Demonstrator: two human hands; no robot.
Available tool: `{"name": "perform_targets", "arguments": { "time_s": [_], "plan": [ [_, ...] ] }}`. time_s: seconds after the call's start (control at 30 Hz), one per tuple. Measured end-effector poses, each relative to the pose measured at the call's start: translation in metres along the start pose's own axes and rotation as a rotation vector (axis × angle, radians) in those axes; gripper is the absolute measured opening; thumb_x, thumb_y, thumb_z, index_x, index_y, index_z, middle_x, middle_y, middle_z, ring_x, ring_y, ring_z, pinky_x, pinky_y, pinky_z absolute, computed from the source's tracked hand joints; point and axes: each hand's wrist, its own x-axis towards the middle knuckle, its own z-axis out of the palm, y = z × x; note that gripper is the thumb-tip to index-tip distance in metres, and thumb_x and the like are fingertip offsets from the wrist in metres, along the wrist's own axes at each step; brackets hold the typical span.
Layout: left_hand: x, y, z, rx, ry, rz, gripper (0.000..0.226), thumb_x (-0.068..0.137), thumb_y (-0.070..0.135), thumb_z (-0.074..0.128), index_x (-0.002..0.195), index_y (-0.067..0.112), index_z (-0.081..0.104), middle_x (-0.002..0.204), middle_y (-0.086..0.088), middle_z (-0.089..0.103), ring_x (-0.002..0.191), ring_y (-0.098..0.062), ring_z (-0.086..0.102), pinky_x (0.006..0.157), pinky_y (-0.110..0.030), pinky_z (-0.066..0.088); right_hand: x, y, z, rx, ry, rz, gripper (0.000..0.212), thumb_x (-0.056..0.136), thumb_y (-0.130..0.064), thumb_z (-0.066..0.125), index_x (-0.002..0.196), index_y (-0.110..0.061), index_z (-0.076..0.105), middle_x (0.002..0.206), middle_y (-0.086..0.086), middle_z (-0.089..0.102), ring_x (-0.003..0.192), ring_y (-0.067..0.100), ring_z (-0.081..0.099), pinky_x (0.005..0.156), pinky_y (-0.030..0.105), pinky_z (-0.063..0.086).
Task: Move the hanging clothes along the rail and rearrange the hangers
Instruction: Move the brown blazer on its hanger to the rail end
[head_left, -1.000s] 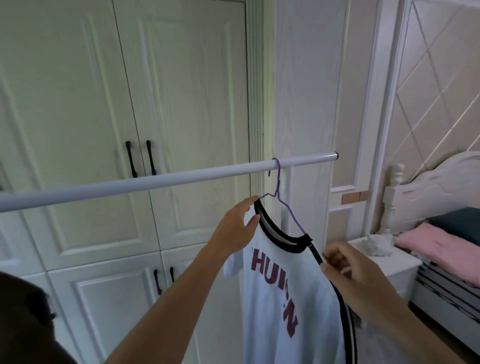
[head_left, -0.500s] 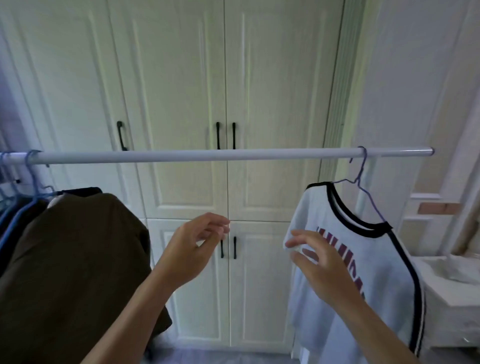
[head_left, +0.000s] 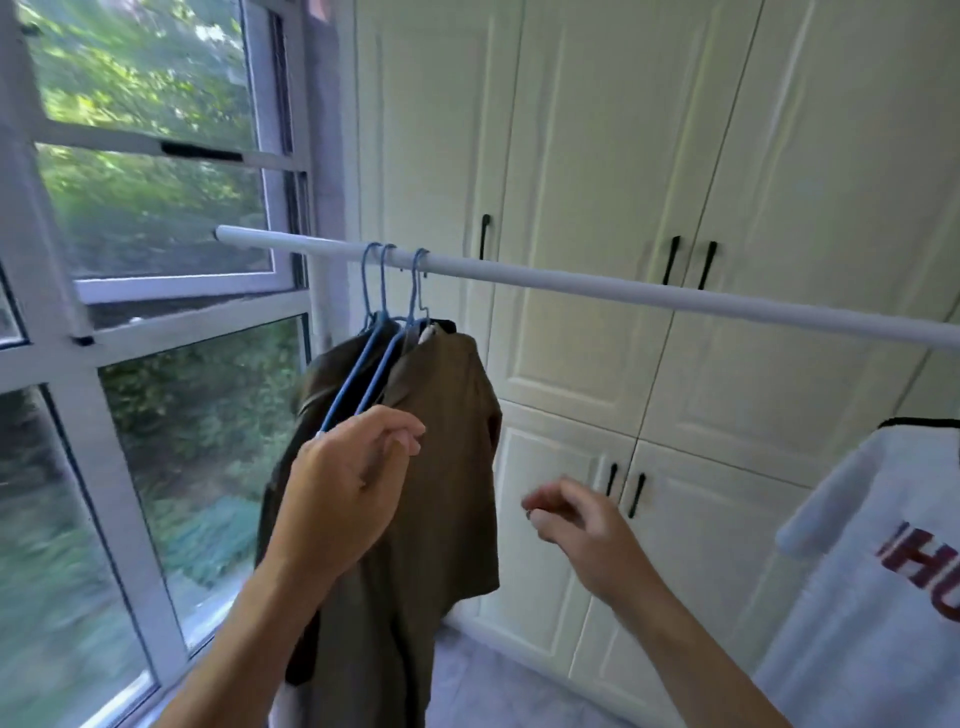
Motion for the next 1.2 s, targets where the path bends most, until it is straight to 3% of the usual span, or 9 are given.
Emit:
{"name": "perform_targets", "arguments": {
  "time_s": [0.1,0.27,0.47,0.57,0.67,0.77,0.97,1.03,1.2],
  "plan": [
    [-0.006,-0.029,-0.025,-0.02,0.11,-0.044,0.027,0.091,0.002,0.057,0.093,0.023,0.074,0.084,0.011,0.076,0.083,-0.007,0.074,0.076,-0.023,0.055,0.013,-0.025,0.035,-0.054,-0.113,-0.001,0.011,0.087,-0.036,0.064,0.095,-0.031,0.07,0.094,-0.011,0.072,0.093,0.009,0.07,0.086,0.035,0.061],
    [-0.009,-0.08,-0.035,0.085,0.135,-0.05,0.017,0.093,0.014,0.058,0.097,0.02,0.073,0.099,0.008,0.067,0.093,-0.016,0.068,0.084,-0.044,0.056,0.041,-0.072,0.089,-0.219,-0.138,0.033,0.034,0.092,-0.056,0.057,0.113,-0.029,0.062,0.105,-0.011,0.066,0.094,0.007,0.063,0.075,0.019,0.051],
    [-0.014,-0.101,-0.032,0.065,0.078,-0.083,0.021,0.094,0.007,0.066,0.107,0.023,0.071,0.117,0.01,0.06,0.119,-0.01,0.059,0.1,-0.018,0.044,0.065,-0.102,0.133,-0.05,-0.038,0.172,0.053,0.085,-0.058,0.067,0.121,-0.027,0.042,0.116,-0.009,0.053,0.098,0.01,0.055,0.067,0.014,0.042],
    [-0.015,-0.105,-0.032,0.053,0.012,-0.103,0.023,0.095,0.009,0.064,0.111,0.026,0.072,0.127,0.01,0.057,0.128,-0.011,0.054,0.101,-0.006,0.034,0.074,-0.098,0.144,-0.038,0.011,0.209,0.067,0.079,-0.053,0.068,0.134,-0.018,0.051,0.131,-0.004,0.06,0.117,0.02,0.059,0.092,0.031,0.053],
    [-0.014,-0.104,-0.031,0.042,-0.026,-0.117,0.018,0.095,0.023,0.067,0.11,0.032,0.072,0.137,0.012,0.053,0.13,-0.009,0.051,0.095,-0.004,0.036,0.081,-0.092,0.142,0.012,0.126,0.214,0.061,0.063,-0.048,0.066,0.114,-0.014,0.065,0.112,0.002,0.073,0.103,0.023,0.069,0.092,0.043,0.059],
    [-0.014,-0.1,-0.023,0.223,-0.052,-0.087,0.019,0.09,0.047,0.067,0.101,0.032,0.069,0.142,0.009,0.051,0.13,-0.013,0.049,0.085,-0.025,0.052,0.084,-0.085,0.136,0.13,0.197,0.244,0.045,0.059,-0.038,0.066,0.096,-0.012,0.064,0.099,0.004,0.073,0.089,0.026,0.069,0.078,0.037,0.06],
    [-0.015,-0.092,-0.008,0.367,-0.025,-0.013,0.036,0.088,0.061,0.062,0.091,0.025,0.069,0.145,-0.002,0.053,0.14,-0.023,0.046,0.102,-0.04,0.05,0.072,-0.089,0.12,0.238,0.203,0.19,0.022,0.064,-0.022,0.063,0.086,-0.017,0.06,0.075,0.001,0.061,0.071,0.022,0.059,0.065,0.035,0.05],
    [-0.017,-0.087,-0.003,0.354,-0.017,-0.013,0.038,0.087,0.062,0.063,0.09,0.024,0.07,0.147,-0.004,0.053,0.145,-0.024,0.042,0.109,-0.041,0.046,0.066,-0.094,0.111,0.237,0.198,0.162,0.007,0.069,-0.011,0.062,0.071,-0.015,0.056,0.063,-0.001,0.053,0.062,0.019,0.05,0.057,0.032,0.044],
    [-0.019,-0.09,0.009,0.346,-0.009,0.013,0.021,0.09,0.042,0.067,0.093,0.021,0.07,0.147,-0.007,0.053,0.148,-0.026,0.038,0.114,-0.043,0.042,0.042,-0.111,0.069,0.164,0.16,0.067,0.012,0.071,-0.002,0.058,0.066,-0.009,0.05,0.059,0.0,0.043,0.053,0.016,0.04,0.047,0.023,0.033]
  ]
}}
